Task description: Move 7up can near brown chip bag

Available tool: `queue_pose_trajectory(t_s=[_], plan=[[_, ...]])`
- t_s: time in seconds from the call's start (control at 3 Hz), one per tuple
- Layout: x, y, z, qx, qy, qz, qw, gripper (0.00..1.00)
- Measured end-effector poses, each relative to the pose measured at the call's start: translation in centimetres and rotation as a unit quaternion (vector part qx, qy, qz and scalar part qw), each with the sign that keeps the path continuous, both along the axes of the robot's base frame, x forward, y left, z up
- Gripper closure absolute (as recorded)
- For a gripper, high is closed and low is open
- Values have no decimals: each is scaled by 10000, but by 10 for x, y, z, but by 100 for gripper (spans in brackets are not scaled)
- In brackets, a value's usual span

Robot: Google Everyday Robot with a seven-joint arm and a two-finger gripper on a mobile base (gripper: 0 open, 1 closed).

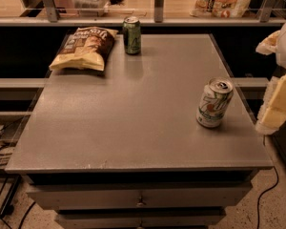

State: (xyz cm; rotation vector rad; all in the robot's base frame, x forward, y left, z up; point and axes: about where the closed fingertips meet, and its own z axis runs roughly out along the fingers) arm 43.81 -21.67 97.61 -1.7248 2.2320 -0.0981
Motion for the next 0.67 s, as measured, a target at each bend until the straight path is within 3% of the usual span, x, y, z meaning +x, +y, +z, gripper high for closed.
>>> queue_pose_trajectory(t_s=[0.33, 0.67], plan=[[0, 0, 1, 6, -17, 3, 10000, 0], [13, 10, -8, 435, -127, 197, 9988, 0]])
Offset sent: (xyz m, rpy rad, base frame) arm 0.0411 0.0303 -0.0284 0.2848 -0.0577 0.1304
